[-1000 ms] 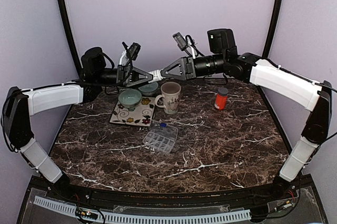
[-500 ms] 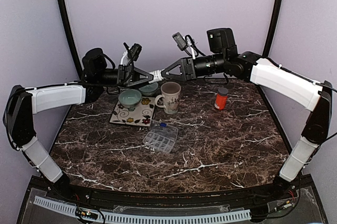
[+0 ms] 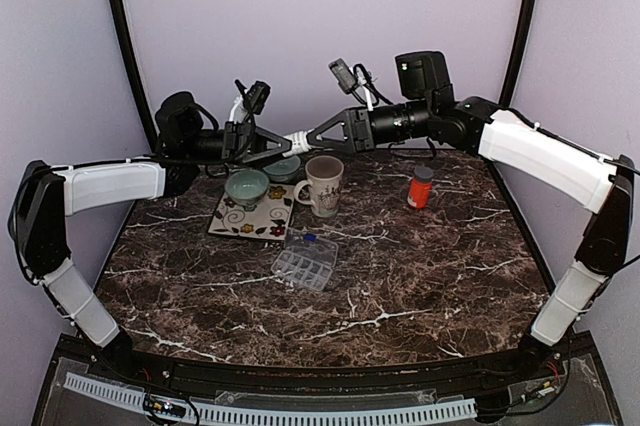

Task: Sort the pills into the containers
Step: Unscrew the lid of the pill bottle.

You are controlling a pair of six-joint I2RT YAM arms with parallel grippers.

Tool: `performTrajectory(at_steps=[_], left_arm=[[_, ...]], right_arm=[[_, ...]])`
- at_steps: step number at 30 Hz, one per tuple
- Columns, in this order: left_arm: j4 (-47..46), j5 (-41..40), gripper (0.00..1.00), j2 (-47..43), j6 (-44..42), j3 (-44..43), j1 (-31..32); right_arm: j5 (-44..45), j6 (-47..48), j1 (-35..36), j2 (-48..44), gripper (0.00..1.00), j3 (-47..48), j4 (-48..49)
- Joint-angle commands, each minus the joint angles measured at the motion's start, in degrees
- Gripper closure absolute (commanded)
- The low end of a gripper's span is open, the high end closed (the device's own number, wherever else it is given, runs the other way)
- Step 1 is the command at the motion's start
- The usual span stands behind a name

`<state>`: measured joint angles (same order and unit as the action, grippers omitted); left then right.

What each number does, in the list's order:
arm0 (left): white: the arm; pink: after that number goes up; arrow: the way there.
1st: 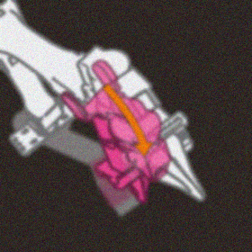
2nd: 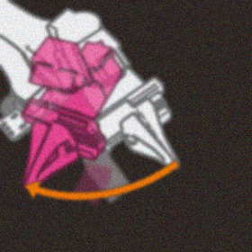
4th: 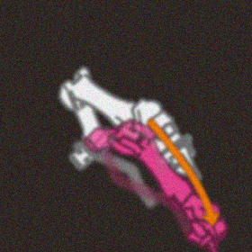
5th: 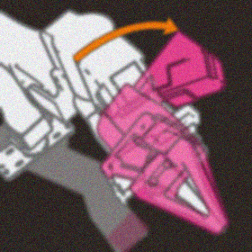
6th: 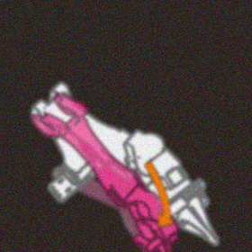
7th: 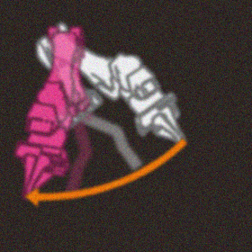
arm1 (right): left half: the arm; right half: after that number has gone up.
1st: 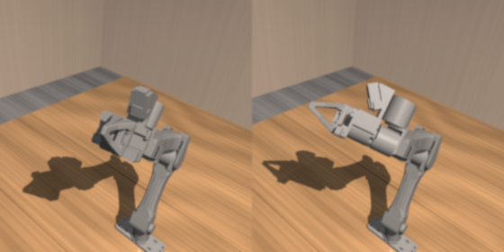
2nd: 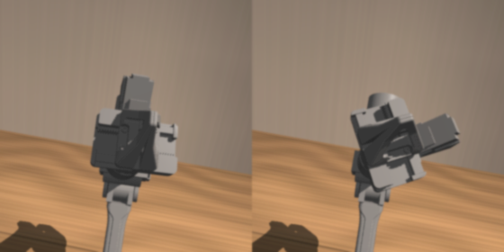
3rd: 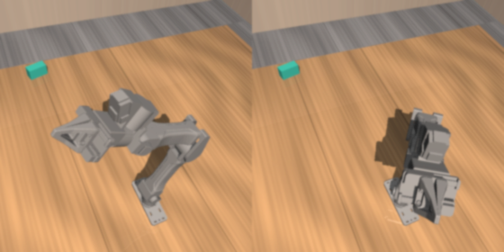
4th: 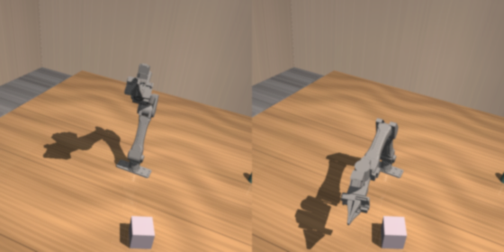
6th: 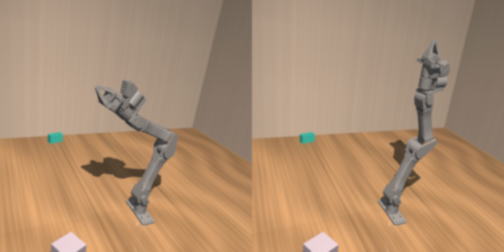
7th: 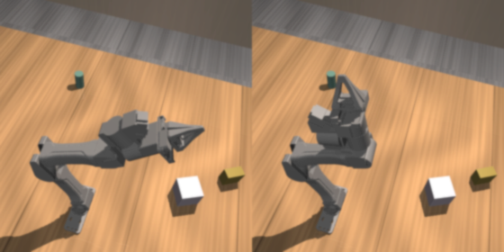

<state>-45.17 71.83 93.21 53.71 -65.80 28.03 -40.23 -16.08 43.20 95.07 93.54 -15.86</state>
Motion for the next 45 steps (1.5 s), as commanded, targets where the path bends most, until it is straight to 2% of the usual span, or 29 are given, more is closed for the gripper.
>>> performTrajectory(at_steps=[1,15,45], left_arm=[[-5.8,4.0,1.00,-1.0,1.8,0.2,0.0],[-12.4,4.4,1.00,-0.3,6.7,0.8,0.0],[-9.7,3.7,1.00,-0.6,3.2,0.9,-0.5]], right_arm=[[2.2,0.7,-0.7,-1.6,0.78,1.5,0.1],[3.0,-2.9,-0.1,-2.0,0.75,0.3,4.1],[3.9,-4.6,-1.2,-2.4,0.74,-0.4,7.1]])
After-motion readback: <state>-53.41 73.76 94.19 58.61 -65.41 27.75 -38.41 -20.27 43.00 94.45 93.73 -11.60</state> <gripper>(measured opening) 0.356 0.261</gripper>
